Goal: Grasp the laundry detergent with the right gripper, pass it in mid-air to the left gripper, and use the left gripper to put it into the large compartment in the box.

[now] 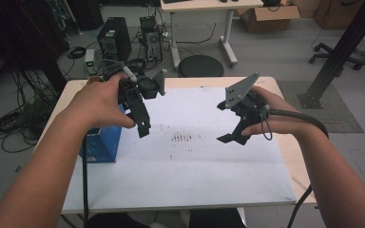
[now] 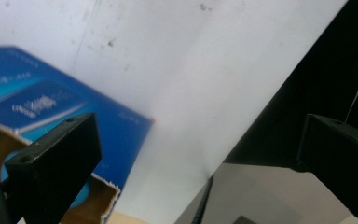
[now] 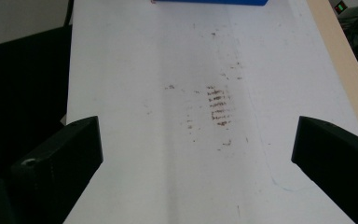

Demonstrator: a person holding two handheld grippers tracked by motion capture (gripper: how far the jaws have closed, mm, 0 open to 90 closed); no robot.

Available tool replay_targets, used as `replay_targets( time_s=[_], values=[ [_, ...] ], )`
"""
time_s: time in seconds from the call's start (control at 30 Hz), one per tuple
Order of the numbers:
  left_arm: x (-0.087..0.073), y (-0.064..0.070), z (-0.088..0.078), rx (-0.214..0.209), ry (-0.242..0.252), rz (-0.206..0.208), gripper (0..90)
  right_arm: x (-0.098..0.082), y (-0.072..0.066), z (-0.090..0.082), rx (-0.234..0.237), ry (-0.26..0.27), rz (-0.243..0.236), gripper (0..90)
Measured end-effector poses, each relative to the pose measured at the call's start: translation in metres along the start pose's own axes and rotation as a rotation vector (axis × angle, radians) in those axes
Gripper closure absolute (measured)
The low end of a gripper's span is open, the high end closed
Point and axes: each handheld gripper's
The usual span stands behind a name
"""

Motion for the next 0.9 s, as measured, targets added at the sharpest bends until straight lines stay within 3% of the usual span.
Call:
replay_targets(
  time_s=[0.27,0.5,0.63,0.9],
  values=[
    [0.012,0.008,0.01,-0.047,-0.037,0.169,0.2,0.01,0.006,0.002,0.028,-0.083,-0.064,2.3],
    [0.018,0.006,0.021,-0.072,-0.089,0.24,0.2,0.005,0.011,0.011,0.097,-0.193,-0.111,2.8],
    [0.018,-0.002,0.026,-0.06,-0.104,0.242,0.2,-0.003,0.017,0.019,0.107,-0.258,-0.118,3.3],
    [0.018,-0.012,0.028,-0.05,-0.1,0.244,0.2,-0.014,0.024,0.022,0.106,-0.302,-0.102,3.4]
  ],
)
Point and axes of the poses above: each handheld gripper's, and its own axes: z roughly forward along the jaws, x roughly out of its top, y roughly to its right, and after that the axes turned 15 degrees about -x, right-handed
